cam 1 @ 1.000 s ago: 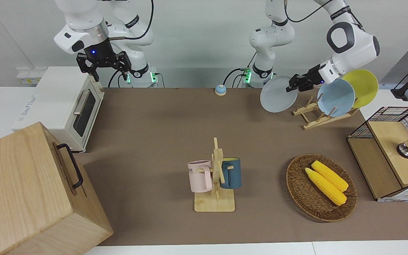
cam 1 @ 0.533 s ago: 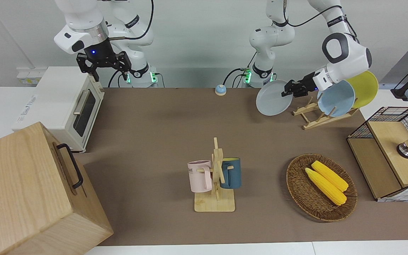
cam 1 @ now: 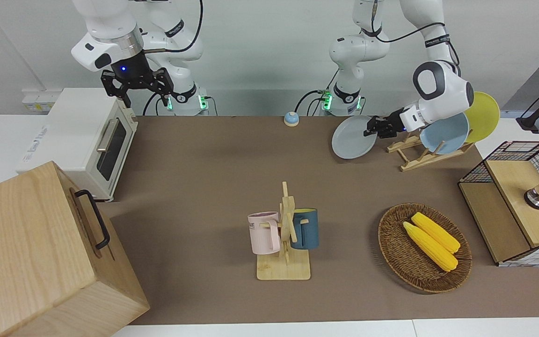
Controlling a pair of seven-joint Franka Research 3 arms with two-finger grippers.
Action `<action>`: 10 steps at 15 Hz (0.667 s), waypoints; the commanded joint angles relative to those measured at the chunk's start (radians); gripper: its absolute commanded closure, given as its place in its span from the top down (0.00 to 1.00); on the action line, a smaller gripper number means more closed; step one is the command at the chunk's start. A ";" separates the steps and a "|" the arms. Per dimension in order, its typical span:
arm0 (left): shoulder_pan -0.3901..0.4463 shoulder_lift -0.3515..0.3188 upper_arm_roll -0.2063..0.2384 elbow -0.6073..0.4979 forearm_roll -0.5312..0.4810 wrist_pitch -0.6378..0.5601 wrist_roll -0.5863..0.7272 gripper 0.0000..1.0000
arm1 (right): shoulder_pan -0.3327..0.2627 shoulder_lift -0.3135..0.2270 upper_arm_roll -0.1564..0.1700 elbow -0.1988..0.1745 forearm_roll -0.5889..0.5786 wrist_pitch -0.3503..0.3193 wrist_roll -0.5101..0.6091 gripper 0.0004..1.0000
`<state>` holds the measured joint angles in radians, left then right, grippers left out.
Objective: Pick gray plate from low plate rack and place it on table with left arm
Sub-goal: 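Lower the gray plate flat onto the table with the left gripper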
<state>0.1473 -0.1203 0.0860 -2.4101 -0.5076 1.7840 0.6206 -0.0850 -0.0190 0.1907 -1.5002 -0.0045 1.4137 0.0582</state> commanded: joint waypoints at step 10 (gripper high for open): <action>-0.051 0.021 0.005 -0.018 -0.009 0.072 0.027 0.58 | -0.007 -0.002 0.006 0.006 0.003 -0.015 -0.001 0.99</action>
<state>0.1138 -0.0942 0.0852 -2.4151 -0.5129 1.8268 0.6461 -0.0850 -0.0190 0.1907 -1.5002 -0.0045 1.4137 0.0582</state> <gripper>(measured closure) 0.705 0.009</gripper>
